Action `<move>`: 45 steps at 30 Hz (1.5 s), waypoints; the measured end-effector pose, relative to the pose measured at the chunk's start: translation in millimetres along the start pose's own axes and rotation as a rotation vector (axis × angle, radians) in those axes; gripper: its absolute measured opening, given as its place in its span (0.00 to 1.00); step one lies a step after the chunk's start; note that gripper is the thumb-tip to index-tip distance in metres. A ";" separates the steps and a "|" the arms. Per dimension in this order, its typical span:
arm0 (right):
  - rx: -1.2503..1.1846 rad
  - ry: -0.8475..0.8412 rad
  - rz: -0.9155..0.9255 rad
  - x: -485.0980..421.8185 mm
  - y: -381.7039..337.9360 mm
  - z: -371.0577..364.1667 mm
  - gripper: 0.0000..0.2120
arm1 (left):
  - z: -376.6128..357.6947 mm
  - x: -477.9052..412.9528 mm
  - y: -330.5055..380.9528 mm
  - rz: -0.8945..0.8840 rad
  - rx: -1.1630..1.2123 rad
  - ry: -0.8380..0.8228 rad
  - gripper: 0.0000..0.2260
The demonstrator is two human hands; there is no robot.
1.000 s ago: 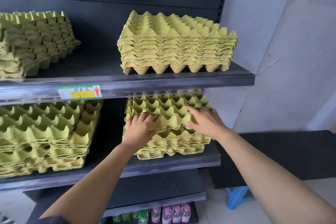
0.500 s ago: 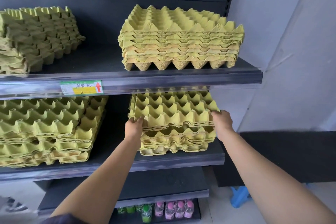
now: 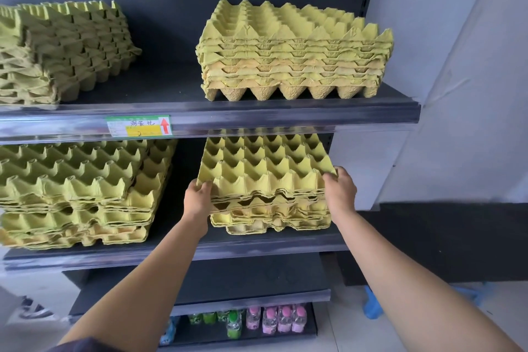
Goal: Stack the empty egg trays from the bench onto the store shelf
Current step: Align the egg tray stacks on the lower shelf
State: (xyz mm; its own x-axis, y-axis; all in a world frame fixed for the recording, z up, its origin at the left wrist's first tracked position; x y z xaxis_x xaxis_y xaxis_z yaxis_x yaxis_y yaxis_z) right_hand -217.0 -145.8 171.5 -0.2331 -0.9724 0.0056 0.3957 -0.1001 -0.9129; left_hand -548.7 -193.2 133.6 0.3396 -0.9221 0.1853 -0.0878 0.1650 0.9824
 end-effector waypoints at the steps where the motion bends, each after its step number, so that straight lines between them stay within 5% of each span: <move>1: -0.040 0.016 0.002 0.5 0.7 0.8 0.16 | 0.3 0.0 1.0 -0.002 -0.001 -0.009 0.05; 14: -0.106 -0.052 -0.125 -3.3 19.7 1.8 0.16 | -9.0 0.6 -10.0 0.020 -0.118 -0.091 0.13; 20: -0.200 -0.078 -0.145 4.1 24.3 -1.5 0.17 | -9.0 6.6 -15.9 -0.005 -0.083 -0.057 0.28; 25: 0.006 0.016 -0.070 1.9 21.4 7.0 0.16 | -8.4 9.6 -12.4 -0.052 -0.291 -0.027 0.16; 33: -0.055 0.134 0.048 -1.7 3.9 15.7 0.17 | -7.7 10.0 5.4 -0.157 -0.071 -0.033 0.14; 40: 0.008 -0.041 -0.048 -14.7 6.4 -10.0 0.20 | -1.2 -5.2 6.3 -0.056 -0.122 -0.007 0.14; 45: -0.101 -0.051 -0.110 -15.1 10.7 -11.0 0.20 | -1.7 -10.6 5.7 0.045 0.074 -0.054 0.13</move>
State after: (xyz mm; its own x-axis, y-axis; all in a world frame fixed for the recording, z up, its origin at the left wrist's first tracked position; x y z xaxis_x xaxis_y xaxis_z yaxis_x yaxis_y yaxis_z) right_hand -219.0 -129.9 157.1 -0.2240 -0.9664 0.1263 0.2779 -0.1875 -0.9421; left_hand -551.2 -181.9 137.3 0.2829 -0.9323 0.2253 -0.1712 0.1821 0.9683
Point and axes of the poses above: each hand's wrist, its own x-axis away from the middle knuckle, its own z-axis out of the back of the hand, y = z × x, the point moved 8 cm from there along -x, towards the middle knuckle, and after that the axes turned 11 degrees about -y, right-handed, at the moved point
